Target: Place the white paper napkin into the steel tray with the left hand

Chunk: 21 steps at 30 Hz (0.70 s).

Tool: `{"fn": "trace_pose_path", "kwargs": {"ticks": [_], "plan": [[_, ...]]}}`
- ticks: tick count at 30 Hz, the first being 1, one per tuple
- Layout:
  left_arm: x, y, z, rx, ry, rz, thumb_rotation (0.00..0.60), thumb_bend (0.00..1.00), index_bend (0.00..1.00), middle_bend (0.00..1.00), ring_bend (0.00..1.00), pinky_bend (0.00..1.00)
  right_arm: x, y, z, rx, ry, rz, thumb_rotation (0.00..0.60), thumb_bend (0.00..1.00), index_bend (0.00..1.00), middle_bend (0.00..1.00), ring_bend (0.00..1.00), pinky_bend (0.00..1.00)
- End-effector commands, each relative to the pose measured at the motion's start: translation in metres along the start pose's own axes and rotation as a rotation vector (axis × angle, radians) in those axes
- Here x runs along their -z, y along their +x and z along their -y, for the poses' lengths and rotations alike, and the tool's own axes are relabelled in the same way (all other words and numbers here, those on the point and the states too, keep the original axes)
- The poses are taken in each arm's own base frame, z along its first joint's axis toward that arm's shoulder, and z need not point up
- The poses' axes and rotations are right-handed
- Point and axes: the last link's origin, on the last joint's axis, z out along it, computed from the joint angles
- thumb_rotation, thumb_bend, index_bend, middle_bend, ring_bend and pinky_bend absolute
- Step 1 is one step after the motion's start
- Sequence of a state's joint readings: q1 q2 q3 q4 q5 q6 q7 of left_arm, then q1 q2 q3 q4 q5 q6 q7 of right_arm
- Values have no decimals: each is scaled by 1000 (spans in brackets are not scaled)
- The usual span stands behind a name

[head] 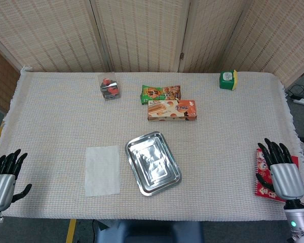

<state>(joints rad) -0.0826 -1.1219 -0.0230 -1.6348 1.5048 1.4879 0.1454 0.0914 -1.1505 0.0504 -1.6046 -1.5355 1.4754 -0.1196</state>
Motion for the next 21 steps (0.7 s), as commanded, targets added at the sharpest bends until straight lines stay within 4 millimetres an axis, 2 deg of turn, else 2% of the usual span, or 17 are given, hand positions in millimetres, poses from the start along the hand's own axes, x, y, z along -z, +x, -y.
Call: {"fn": "trace_pose_path", "kwargs": {"ticks": [1,13,14,16,18,19,21], "plan": [[1,-2,-2,-3,-9,8,600,305,0,3,0,0,2,1,1,-4,6,-2,600,328,0,0,0,0],[1,-10,-11,17,-26,38,600,291,0,4,0,0,13,16,3,-46,59,-99,600,329,0,0,0,0],[2,-10,-12,36,-29,38,600,288,0,21,1,29,11,16,3,-47,70,-112,600,328,0,0,0,0],[2,-5,-12,62,-41,3,600,286,0,99,31,163,9,15,6,-56,93,-129,600,327,0,0,0,0],[1,-2,-11,66,-62,-34,600,285,3,207,106,306,9,13,8,-57,117,-136,600,328,0,0,0,0],[0,-2,-11,66,-73,-46,600,285,9,252,145,339,8,12,8,-56,122,-134,600,329,0,0,0,0],[0,-6,-12,65,-93,-41,600,285,19,293,185,345,7,9,6,-58,118,-125,600,329,0,0,0,0]]}}
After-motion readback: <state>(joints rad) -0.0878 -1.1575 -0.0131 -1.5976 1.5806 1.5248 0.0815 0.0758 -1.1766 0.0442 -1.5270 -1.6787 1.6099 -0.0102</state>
